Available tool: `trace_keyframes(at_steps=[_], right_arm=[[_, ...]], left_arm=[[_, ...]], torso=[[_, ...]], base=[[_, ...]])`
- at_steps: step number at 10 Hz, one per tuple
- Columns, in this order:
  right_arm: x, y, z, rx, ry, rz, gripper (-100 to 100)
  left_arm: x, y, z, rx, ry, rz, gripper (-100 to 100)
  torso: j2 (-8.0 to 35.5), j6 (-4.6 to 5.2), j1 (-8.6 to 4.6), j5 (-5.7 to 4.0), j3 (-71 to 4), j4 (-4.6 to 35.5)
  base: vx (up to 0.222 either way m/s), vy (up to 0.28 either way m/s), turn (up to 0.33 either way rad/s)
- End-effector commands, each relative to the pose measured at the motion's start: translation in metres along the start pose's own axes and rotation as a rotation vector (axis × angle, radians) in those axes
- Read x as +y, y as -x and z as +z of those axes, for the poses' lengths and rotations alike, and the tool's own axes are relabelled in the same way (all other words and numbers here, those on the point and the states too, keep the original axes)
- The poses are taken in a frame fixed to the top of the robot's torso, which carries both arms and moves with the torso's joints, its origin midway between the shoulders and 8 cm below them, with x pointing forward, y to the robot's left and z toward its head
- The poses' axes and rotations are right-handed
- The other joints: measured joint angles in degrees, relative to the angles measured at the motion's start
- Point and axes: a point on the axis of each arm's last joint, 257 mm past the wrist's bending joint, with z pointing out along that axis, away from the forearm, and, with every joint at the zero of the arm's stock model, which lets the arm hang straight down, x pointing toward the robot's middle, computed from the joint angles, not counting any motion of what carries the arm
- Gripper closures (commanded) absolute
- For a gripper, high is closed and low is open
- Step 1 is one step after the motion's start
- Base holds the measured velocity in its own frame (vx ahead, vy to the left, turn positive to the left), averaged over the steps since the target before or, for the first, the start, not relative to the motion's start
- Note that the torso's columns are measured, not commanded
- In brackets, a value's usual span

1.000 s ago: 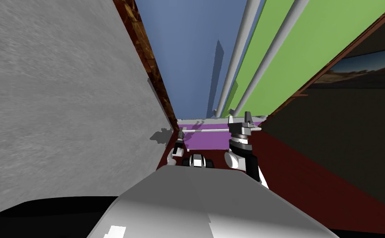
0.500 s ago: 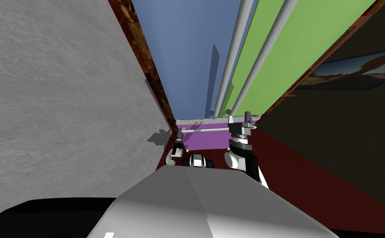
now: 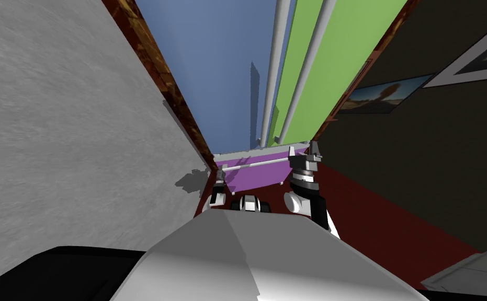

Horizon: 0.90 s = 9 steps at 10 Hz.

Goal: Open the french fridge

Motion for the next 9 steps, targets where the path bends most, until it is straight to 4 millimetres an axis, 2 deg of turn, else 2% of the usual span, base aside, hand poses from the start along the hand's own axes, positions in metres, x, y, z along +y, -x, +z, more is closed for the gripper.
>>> trace_keyframes(at_steps=[1, 2, 3, 4, 9], right_arm=[[0.000, 0.000, 0.000, 0.000, 0.000, 0.000, 0], [0.000, 0.000, 0.000, 0.000, 0.000, 0.000, 0], [0.000, 0.000, 0.000, 0.000, 0.000, 0.000, 0], [0.000, 0.000, 0.000, 0.000, 0.000, 0.000, 0], [0.000, 0.000, 0.000, 0.000, 0.000, 0.000, 0]], left_arm=[[-0.004, 0.031, -0.022, -0.056, 0.004, 0.021, 100], [-0.002, 0.033, -0.025, -0.059, 0.011, 0.023, 100], [-0.006, 0.048, -0.036, -0.086, 0.009, 0.036, 100], [-0.010, 0.042, -0.026, -0.071, -0.004, 0.030, 100], [-0.015, 0.045, -0.029, -0.077, 0.004, 0.031, 100]], torso=[[0.0, 0.02, 0.05, 0.01, 0.0, 0.0], [0.0, 0.04, 0.05, 0.00, 0.0, 0.0], [0.0, -0.05, 0.08, -0.03, 0.0, 0.1], [0.1, -0.15, 0.17, -0.03, 0.0, 0.1], [0.4, -0.25, 0.15, -0.06, 0.2, 0.2]], base=[[0.001, -0.013, -0.292], [0.000, -0.005, -0.110], [0.004, -0.014, -0.180], [-0.001, -0.003, -0.027], [-0.139, -0.059, 0.027]])
